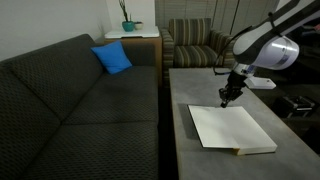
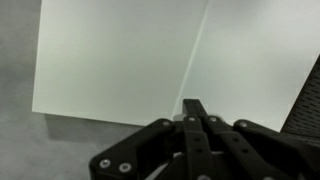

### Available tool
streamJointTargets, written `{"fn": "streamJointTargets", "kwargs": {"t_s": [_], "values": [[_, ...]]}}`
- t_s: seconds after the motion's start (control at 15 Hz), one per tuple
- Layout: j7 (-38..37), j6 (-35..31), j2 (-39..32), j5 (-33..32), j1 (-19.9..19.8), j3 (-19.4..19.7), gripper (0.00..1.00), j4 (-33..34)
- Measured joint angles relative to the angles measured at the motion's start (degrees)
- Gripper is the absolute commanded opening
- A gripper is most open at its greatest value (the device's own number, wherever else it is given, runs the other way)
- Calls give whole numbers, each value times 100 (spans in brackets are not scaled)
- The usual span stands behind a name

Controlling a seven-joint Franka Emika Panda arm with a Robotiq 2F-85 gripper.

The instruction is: Open the front cover of the book then move the book forward and slightly to the left

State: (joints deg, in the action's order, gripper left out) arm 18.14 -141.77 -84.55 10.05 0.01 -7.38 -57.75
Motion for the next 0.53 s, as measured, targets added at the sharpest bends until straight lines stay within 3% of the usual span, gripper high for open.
{"fn": "streamJointTargets", "kwargs": {"t_s": [0.33, 0.53], "values": [[-74, -874, -3, -78, -40, 13, 0, -152], [-138, -902, 0, -93, -46, 13, 1, -220]]}}
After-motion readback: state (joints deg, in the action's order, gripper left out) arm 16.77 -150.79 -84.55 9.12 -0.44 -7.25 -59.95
